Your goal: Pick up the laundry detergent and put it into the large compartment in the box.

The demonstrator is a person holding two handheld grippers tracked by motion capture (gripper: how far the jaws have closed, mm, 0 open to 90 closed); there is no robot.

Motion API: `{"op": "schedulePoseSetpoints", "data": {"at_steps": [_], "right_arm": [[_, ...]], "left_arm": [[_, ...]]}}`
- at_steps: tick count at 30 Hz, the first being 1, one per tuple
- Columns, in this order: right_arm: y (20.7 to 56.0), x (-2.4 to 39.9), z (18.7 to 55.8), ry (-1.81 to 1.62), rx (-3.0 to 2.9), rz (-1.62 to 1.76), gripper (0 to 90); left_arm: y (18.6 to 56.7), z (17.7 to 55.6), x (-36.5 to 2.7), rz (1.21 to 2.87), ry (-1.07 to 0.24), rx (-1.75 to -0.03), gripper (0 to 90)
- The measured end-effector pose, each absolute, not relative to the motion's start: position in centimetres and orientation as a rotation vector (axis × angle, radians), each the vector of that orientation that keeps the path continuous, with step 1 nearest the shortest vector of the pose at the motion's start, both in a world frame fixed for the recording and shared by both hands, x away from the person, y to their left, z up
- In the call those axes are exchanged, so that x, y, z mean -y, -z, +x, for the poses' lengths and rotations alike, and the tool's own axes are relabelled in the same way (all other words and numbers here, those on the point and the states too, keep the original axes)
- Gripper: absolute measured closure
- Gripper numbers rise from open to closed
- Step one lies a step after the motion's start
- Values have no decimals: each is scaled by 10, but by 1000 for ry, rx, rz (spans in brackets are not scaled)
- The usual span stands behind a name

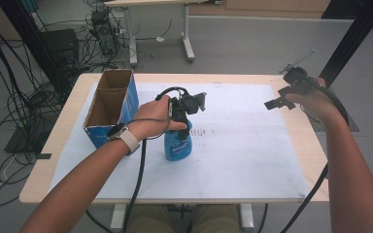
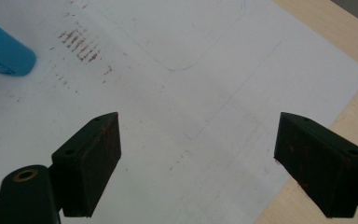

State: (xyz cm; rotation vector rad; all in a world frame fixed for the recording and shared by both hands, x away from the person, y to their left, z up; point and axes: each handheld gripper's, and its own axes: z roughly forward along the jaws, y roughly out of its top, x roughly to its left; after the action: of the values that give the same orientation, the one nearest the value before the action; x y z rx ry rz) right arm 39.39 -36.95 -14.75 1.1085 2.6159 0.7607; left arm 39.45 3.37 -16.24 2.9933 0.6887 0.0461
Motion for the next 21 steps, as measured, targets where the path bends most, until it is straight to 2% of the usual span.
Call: {"op": "schedulePoseSetpoints", "data": {"at_steps": [21], "right_arm": [[149,369,396,-759,-2623,1112,147]], "left_arm": [[162,393,-34,2990,-54,-688,379]]}}
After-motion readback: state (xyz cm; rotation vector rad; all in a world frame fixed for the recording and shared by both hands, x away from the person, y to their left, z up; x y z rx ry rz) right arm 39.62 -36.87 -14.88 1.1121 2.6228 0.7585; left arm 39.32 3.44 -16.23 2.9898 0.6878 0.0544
